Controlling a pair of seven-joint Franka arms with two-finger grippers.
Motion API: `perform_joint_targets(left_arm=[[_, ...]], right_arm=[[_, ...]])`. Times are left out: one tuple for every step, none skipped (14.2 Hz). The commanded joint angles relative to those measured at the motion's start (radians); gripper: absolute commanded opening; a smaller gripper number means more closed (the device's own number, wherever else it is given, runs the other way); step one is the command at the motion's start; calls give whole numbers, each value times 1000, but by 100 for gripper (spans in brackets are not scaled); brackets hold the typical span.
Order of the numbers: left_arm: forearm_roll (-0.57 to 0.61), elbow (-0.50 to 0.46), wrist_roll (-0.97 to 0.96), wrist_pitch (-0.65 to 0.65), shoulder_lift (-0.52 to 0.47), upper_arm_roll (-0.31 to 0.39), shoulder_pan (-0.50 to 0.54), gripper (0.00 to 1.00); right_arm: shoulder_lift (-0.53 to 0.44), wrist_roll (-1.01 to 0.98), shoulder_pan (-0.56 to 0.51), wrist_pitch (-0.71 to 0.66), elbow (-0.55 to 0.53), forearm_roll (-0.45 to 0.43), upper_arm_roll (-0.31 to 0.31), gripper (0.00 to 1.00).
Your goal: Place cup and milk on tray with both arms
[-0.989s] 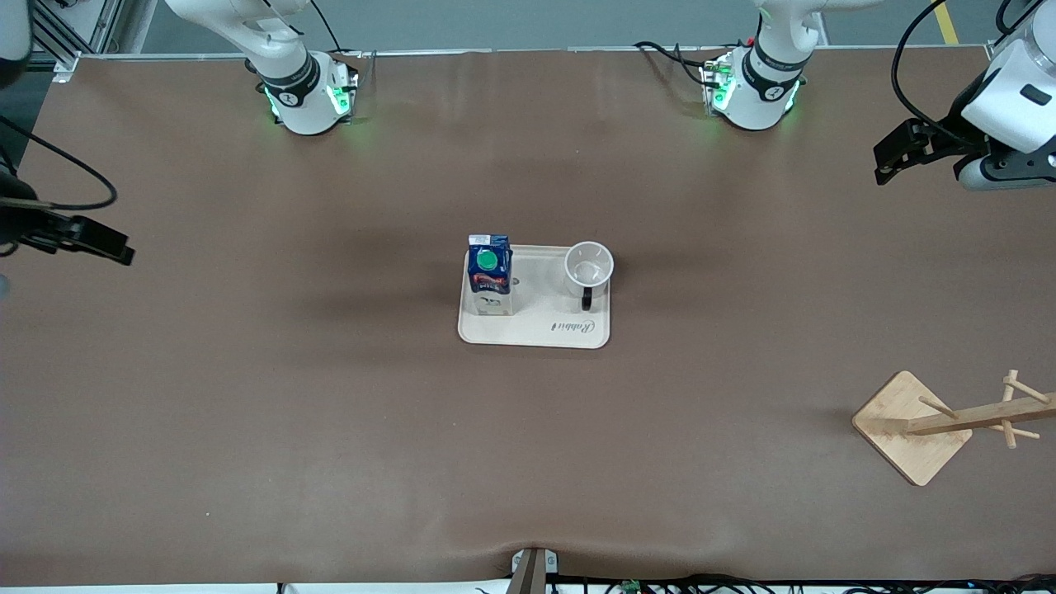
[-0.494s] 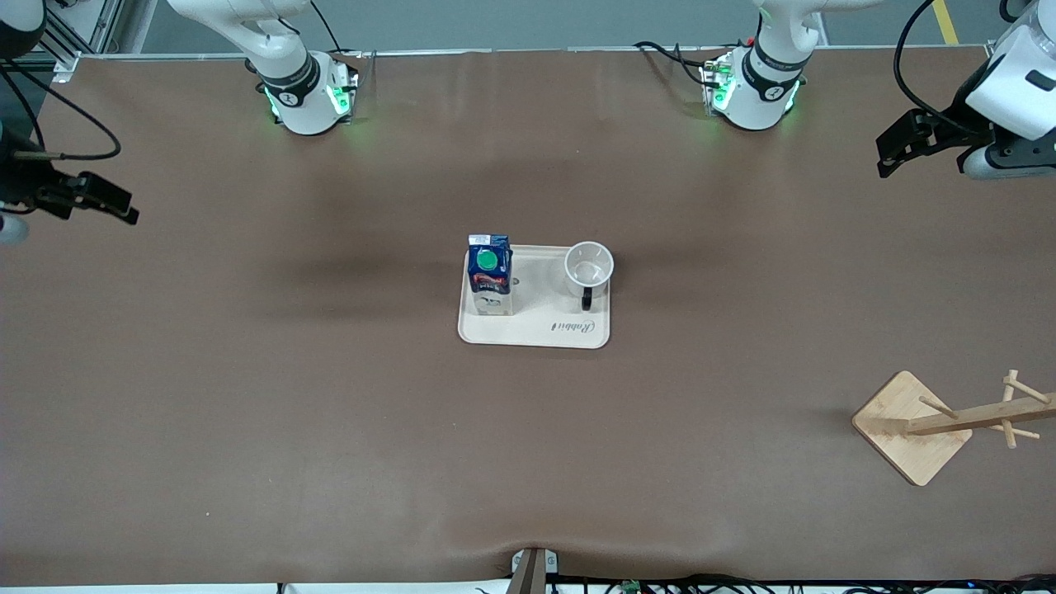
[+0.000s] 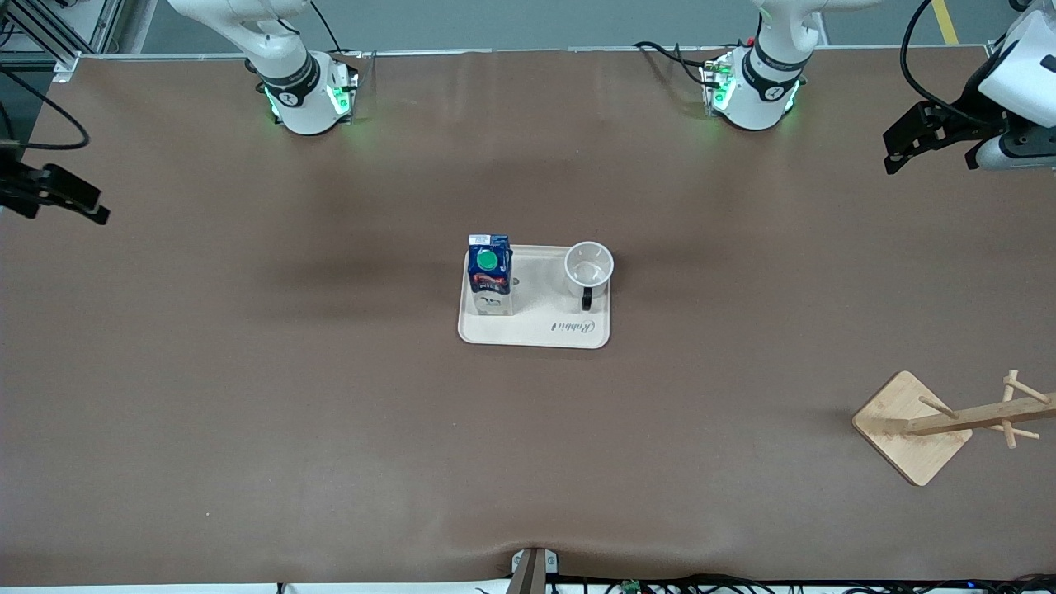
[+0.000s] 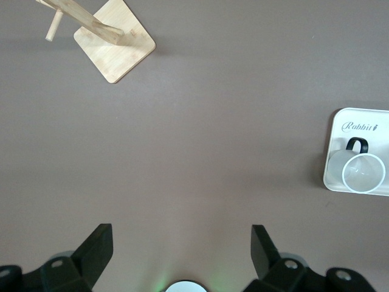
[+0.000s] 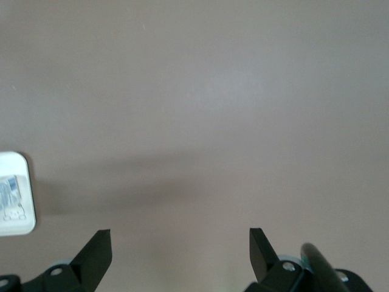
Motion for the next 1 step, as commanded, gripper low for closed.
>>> perform_joint_targets(left_arm=[[-26,15,21,-8,0,-1,6,100]], right_arm=[[30,-11,-14,-22,90,0,13,100]])
